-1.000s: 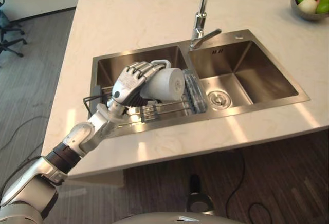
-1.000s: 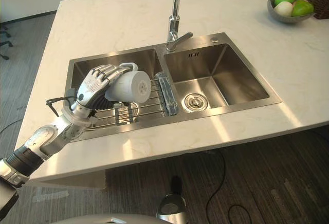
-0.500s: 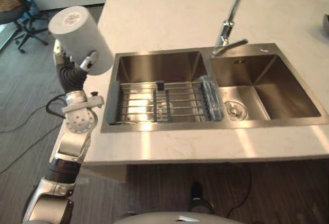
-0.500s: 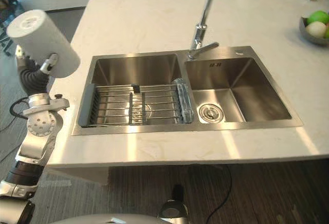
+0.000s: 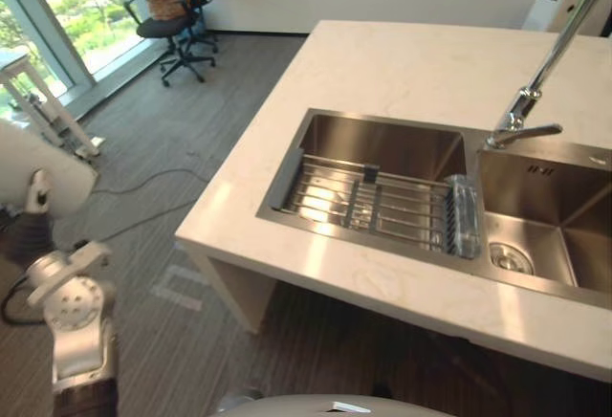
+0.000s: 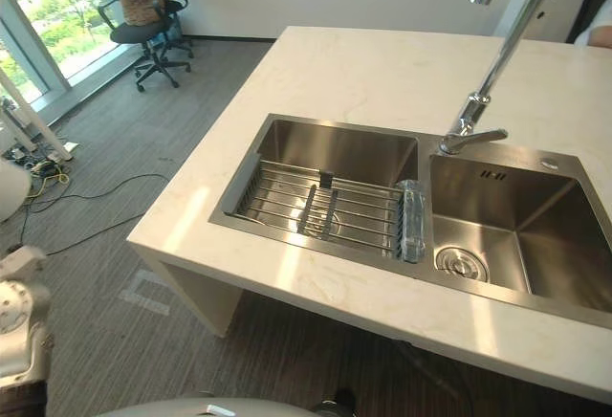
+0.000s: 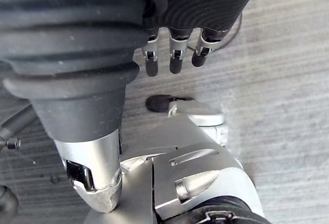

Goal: Walk over to the sink, pick up the cup, carry it to the dishwasher, place the cup inside the dishwasher, then close the dishwasher door

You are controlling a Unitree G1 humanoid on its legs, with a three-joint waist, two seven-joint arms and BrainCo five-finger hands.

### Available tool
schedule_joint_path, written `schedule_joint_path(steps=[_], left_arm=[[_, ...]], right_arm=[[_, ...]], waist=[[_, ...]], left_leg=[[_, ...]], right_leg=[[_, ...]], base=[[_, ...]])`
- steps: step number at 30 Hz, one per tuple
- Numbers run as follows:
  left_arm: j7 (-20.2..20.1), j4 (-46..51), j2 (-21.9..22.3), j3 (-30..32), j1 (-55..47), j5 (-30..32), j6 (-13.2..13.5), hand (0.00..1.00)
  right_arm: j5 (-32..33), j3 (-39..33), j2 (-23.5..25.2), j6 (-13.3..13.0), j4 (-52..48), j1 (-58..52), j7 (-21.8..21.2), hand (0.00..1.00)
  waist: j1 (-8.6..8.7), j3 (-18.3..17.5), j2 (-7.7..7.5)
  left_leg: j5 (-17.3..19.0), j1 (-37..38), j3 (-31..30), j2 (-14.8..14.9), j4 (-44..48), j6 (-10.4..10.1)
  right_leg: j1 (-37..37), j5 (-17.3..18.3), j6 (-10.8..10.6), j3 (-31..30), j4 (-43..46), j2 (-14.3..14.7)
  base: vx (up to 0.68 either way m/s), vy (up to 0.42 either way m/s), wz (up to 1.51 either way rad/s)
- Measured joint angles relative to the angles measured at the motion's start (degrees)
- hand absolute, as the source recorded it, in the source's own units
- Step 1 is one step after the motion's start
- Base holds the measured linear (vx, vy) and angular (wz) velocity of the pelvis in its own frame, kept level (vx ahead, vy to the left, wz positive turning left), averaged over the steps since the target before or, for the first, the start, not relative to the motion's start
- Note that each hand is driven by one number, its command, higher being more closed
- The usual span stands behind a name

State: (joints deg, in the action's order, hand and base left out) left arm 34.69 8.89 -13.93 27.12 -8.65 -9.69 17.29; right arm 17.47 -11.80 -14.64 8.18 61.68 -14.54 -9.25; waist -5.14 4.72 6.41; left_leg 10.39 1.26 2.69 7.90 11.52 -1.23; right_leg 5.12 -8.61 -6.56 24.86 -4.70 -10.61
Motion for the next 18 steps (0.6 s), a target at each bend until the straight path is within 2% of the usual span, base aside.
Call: schedule_joint_path(steps=[1,3,5,6,7,8,9,10,12,13,14,15,18], left_arm=[[0.0,-0.7,0.0,1.3,-0.9,0.2,0.0,1.0],[-0.4,-2.3,0.0,4.4,-3.4,1.1,-0.1,1.0],[-0.7,-4.0,0.0,4.8,-4.7,1.5,-0.2,1.0],[-1.1,-4.3,0.0,4.7,-4.7,2.0,-0.3,1.0],[-1.6,-4.9,0.0,4.5,-3.7,3.0,-0.4,1.0],[-2.0,-5.3,0.0,4.3,-3.0,3.2,-0.4,1.0],[-3.3,-5.7,0.0,3.4,-1.7,3.2,-0.2,1.0],[-3.9,-5.6,0.0,2.0,-0.9,3.2,0.2,1.0],[-5.2,-5.1,0.0,-2.0,0.7,3.2,0.7,1.0],[-5.4,-3.7,0.0,-3.1,0.6,3.2,0.7,1.0],[-5.2,-2.9,0.1,-3.0,0.6,3.2,0.7,1.0],[-5.0,-2.3,0.3,-2.8,0.8,3.2,0.7,1.0],[-5.1,1.3,1.0,-4.5,0.7,4.4,0.7,1.0]], right_arm=[[0.0,0.3,-0.1,0.4,0.0,-0.1,0.0,0.0],[0.0,1.5,-0.6,1.9,0.0,-0.4,0.5,0.0],[-0.6,1.7,-0.5,2.9,0.0,-0.6,1.0,0.0],[-1.1,1.7,-0.4,3.1,0.0,-0.7,1.1,0.0],[-2.0,1.6,-0.3,3.4,0.0,-1.3,1.1,0.0],[-2.0,1.6,-0.3,3.4,-0.1,-1.9,1.2,0.0],[-1.4,1.5,0.0,3.2,-0.6,-2.8,2.0,0.0],[-0.8,1.4,0.2,3.0,-1.3,-3.7,2.4,0.0],[1.1,0.2,-0.1,1.8,-2.4,-4.8,3.0,0.0],[1.4,-0.1,-0.3,1.3,-2.3,-4.2,3.4,0.0],[1.4,0.0,-0.3,1.0,-2.3,-3.2,3.5,0.0],[1.4,0.5,0.3,0.5,-2.6,-1.3,3.5,0.0],[0.6,1.1,1.5,0.8,-2.7,2.4,3.4,0.0]], waist=[[-0.27,-0.5,-0.37],[-1.21,-1.1,-0.49],[-0.74,-2.0,-1.12],[-0.57,-2.0,-1.13],[0.13,-2.1,-1.68],[0.73,-2.1,-1.51],[1.73,-2.0,-1.38],[2.28,-1.8,-1.45],[3.16,-1.0,0.0],[2.97,-0.8,0.51],[2.78,-0.5,0.39],[2.76,0.2,0.0],[1.99,0.8,-1.36]], left_leg=[[-0.3,-0.4,-0.7,-0.2,-0.1,0.3],[-1.9,-0.6,-1.2,-0.6,-2.4,2.5],[-5.6,-0.6,4.6,-0.2,-7.5,8.9],[-6.6,-0.6,7.2,0.2,-8.8,10.8],[-8.6,-0.9,14.8,1.9,-9.7,14.2],[-9.5,-1.5,19.9,3.2,-9.4,15.9],[-10.5,-2.1,30.5,5.9,-8.2,16.4],[-11.1,-2.1,37.9,7.5,-7.6,15.5],[-14.4,-1.8,47.8,9.4,-5.4,13.6],[-16.5,-2.1,49.0,9.3,-4.6,9.7],[-16.5,-2.4,47.9,8.9,-4.6,6.6],[-16.1,-2.6,46.4,7.9,-4.8,5.0],[-17.3,-2.5,45.2,5.9,-6.9,1.9]], right_leg=[[0.2,0.2,0.1,1.0,0.0,-0.1],[1.1,0.8,-0.2,3.9,0.0,-0.7],[2.9,1.9,-0.5,9.6,0.1,-2.5],[3.6,1.9,-0.1,11.2,0.1,-2.7],[5.9,1.5,-0.4,16.5,0.2,-3.3],[7.1,1.6,-0.5,20.0,0.4,-3.5],[9.2,2.4,-1.4,26.4,1.5,-4.1],[11.0,3.0,-2.2,31.0,2.4,-4.7],[14.5,4.8,-3.4,38.4,6.4,-6.4],[15.2,8.1,-4.3,39.4,9.8,-8.1],[15.1,10.1,-5.1,38.0,10.3,-8.4],[14.9,10.6,-5.3,34.9,10.7,-8.4],[14.9,10.3,-5.7,34.7,12.1,-9.9]], base=[[0.02,-0.041,0.69],[0.03,-0.032,0.85],[0.07,-0.023,1.45],[0.09,0.005,1.93],[0.07,0.024,1.82],[0.11,0.061,2.54],[0.13,0.093,2.5],[0.15,0.105,2.76],[0.15,0.147,2.49],[0.15,0.227,1.73],[0.09,0.2,1.04],[0.04,0.184,0.46],[0.01,0.114,0.23]])
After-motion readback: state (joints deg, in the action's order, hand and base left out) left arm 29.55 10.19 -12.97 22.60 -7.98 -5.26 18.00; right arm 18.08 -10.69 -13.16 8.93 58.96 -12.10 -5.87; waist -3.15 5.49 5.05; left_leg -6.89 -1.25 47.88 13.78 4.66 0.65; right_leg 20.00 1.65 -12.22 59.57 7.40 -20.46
